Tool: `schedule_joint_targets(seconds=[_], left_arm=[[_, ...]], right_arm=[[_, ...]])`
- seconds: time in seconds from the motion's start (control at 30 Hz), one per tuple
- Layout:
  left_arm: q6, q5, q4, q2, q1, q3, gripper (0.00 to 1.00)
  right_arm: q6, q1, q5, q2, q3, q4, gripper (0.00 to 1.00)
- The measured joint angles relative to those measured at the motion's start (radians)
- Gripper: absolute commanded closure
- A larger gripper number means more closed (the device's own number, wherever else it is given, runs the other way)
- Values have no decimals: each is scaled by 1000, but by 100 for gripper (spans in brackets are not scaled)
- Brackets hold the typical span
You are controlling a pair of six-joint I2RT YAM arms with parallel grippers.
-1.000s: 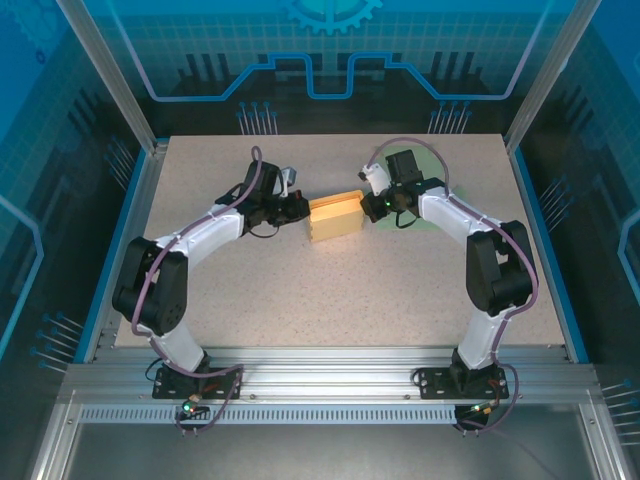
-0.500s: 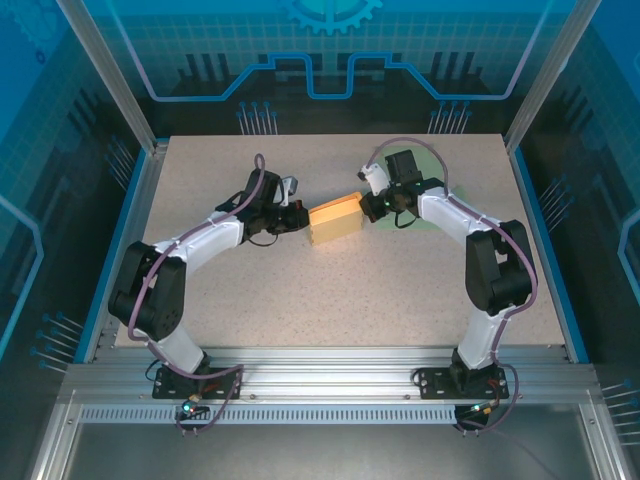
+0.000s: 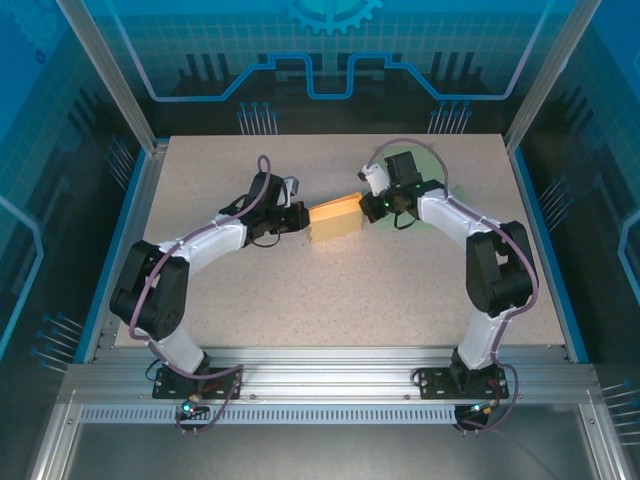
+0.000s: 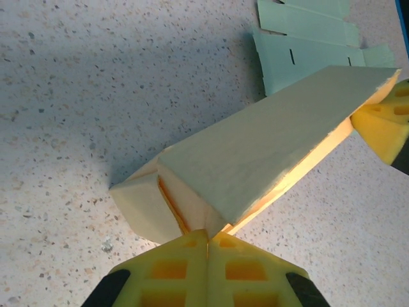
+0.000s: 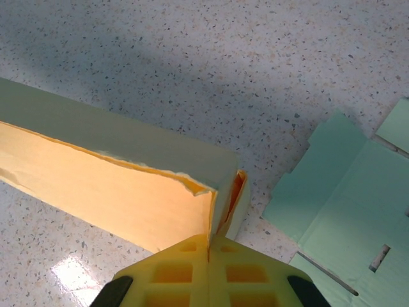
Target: Fold the paper box
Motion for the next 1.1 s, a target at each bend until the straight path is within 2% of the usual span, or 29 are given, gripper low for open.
schedule_joint_targets(seconds=[0.13,0.23,0.37,0.7,0.97,1.1], left_arm=[[4,-57,13,5,-17,0,100],[8,-100,15,10,-31,0,100],[8,-142,18,13,-43,1,100],[8,-188,30,27,-51,13,100],[8,-188,50,37,-60,14,100],[8,-188,51,38,-60,14,100]], right_arm=[[17,7,19,-4,-5,5,87],[23,10,26,-13,-19,13,85],[34,11,37,-19,-31,21,77],[62,16,20,-61,-71,18,45],[141,10,-69,-128,-85,23,33],[234,-3,-45,-143,-67,20,30]])
